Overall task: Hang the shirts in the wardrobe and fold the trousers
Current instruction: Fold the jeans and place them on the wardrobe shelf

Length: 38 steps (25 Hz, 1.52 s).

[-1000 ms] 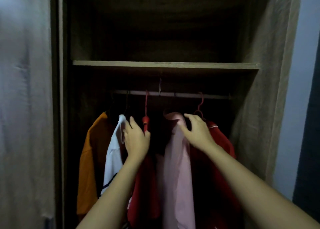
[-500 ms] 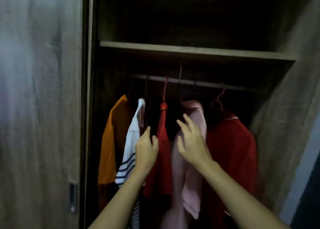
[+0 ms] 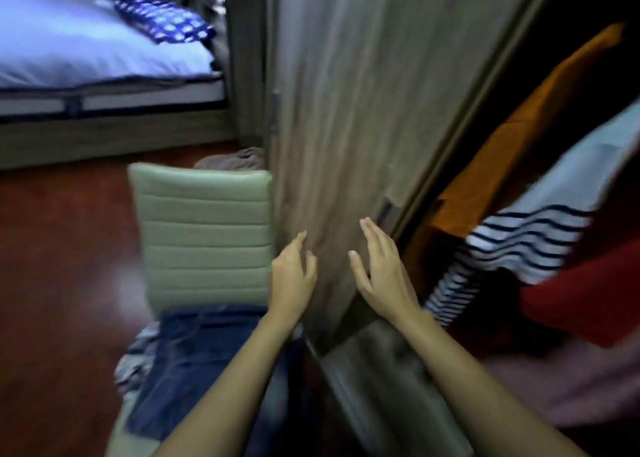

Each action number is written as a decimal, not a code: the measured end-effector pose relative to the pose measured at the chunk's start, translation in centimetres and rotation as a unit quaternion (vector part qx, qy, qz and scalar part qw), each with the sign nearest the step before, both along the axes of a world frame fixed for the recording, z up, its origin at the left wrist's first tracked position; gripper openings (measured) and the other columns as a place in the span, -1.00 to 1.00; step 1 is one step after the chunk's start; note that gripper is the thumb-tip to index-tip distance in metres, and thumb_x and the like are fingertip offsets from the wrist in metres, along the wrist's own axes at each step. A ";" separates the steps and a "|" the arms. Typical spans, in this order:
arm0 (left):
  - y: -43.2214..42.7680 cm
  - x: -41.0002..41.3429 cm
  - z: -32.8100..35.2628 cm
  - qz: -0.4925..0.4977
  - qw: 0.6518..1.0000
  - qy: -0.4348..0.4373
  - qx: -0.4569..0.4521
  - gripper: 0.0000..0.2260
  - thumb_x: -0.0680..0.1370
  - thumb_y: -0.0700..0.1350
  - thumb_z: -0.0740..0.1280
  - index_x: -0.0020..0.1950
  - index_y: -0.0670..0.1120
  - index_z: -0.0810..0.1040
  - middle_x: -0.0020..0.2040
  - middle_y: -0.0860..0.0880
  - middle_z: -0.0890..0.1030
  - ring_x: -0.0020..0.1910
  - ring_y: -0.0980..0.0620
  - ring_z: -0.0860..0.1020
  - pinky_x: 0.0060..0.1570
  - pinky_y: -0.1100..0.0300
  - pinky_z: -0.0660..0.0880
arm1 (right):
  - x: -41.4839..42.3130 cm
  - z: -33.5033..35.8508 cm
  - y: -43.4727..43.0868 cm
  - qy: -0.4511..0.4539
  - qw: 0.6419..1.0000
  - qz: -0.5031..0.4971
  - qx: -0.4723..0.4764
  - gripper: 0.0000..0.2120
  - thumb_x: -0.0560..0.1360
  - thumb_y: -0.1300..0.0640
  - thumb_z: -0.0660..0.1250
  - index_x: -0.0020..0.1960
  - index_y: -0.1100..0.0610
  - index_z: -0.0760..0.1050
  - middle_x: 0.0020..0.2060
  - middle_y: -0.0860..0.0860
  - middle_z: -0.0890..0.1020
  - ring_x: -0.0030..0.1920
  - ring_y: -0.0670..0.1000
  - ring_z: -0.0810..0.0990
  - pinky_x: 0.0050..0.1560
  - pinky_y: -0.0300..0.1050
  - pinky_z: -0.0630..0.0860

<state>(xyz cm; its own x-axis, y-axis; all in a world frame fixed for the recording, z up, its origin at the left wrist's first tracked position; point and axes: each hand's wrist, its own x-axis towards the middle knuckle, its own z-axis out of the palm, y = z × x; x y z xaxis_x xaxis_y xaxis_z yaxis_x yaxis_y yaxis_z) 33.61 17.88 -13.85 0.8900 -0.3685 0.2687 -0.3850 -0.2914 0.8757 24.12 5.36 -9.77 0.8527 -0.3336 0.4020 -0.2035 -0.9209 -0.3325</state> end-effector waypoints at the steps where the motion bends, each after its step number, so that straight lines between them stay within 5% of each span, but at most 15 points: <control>1: 2.8 2.2 -1.4 0.021 0.999 0.013 0.024 -0.65 0.52 -0.21 0.23 0.30 -0.26 0.48 0.19 -0.22 0.59 0.17 -0.15 0.55 0.17 0.25 0.32 | 2.4 -1.7 2.2 0.019 0.999 0.021 0.017 -0.44 0.56 -0.06 0.07 0.42 0.29 0.24 0.38 0.22 0.36 0.40 0.14 0.32 0.42 -0.17 0.12; 5: 13.4 8.7 -7.5 0.065 0.985 0.058 0.150 -0.52 0.45 -0.10 0.15 0.33 -0.25 0.45 0.24 -0.24 0.55 0.20 -0.19 0.52 0.21 0.12 0.35 | 8.9 -8.5 9.1 0.092 0.991 0.061 0.076 -0.42 0.53 -0.05 0.06 0.41 0.31 0.25 0.37 0.25 0.36 0.38 0.20 0.34 0.39 -0.17 0.11; 12: 28.2 15.1 -22.3 0.061 0.930 0.143 0.333 -0.71 0.54 -0.18 0.23 0.26 -0.15 0.48 0.16 -0.19 0.59 0.08 -0.23 0.56 -0.02 0.02 0.45 | 14.8 -22.7 17.5 0.259 0.953 0.076 0.136 -0.30 0.48 -0.21 -0.10 0.47 0.22 0.16 0.45 0.21 0.24 0.44 0.19 0.23 0.41 0.02 0.21; 17: 31.2 15.1 -31.7 0.024 0.886 0.243 0.394 -0.67 0.59 -0.09 0.21 0.33 -0.18 0.40 0.23 -0.21 0.52 0.11 -0.20 0.53 0.05 0.04 0.44 | 18.5 -31.1 17.5 0.351 0.924 0.108 0.104 -0.44 0.60 -0.01 0.09 0.51 0.17 0.03 0.51 0.15 0.06 0.50 0.15 0.05 0.45 -0.01 0.11; 24: 31.7 12.4 -39.2 -0.011 0.857 0.367 0.361 -0.55 0.47 0.24 0.30 0.09 -0.10 0.35 0.02 -0.04 0.44 -0.06 -0.03 0.47 -0.09 0.13 0.44 | 24.6 -40.0 17.4 0.306 0.943 0.121 0.057 -0.45 0.54 0.06 0.25 0.42 0.30 0.21 0.38 0.30 0.32 0.37 0.29 0.30 0.38 0.08 0.24; 27: 32.7 11.7 -41.1 -0.057 0.847 0.392 0.355 -0.39 0.38 0.27 0.39 0.22 -0.06 0.28 0.08 0.03 0.38 0.03 0.01 0.46 0.01 0.11 0.50 | 25.6 -42.8 17.4 0.280 0.953 0.118 -0.013 -0.47 0.49 -0.05 0.28 0.31 0.28 0.37 0.13 0.30 0.51 0.09 0.30 0.50 0.09 0.13 0.44; 33: 32.7 10.4 -41.6 -0.001 0.837 0.507 0.204 -0.64 0.44 -0.13 0.46 0.07 -0.15 0.33 -0.05 -0.12 0.53 -0.15 0.01 0.55 -0.27 0.26 0.54 | 25.2 -43.4 17.3 0.213 0.970 0.117 -0.018 -0.72 0.49 0.01 0.33 0.00 0.24 0.52 -0.22 0.21 0.61 -0.25 0.23 0.58 -0.35 -0.05 0.43; 38: 31.4 9.1 -38.1 0.047 0.820 0.566 0.069 -0.76 0.44 -0.35 0.40 0.06 -0.16 0.50 -0.08 -0.07 0.64 -0.06 -0.09 0.62 -0.21 0.30 0.55 | 22.9 -38.9 15.2 0.193 0.971 0.121 0.073 -0.64 0.55 -0.10 0.12 0.02 0.17 0.51 -0.13 0.14 0.64 -0.19 0.16 0.62 -0.35 -0.08 0.45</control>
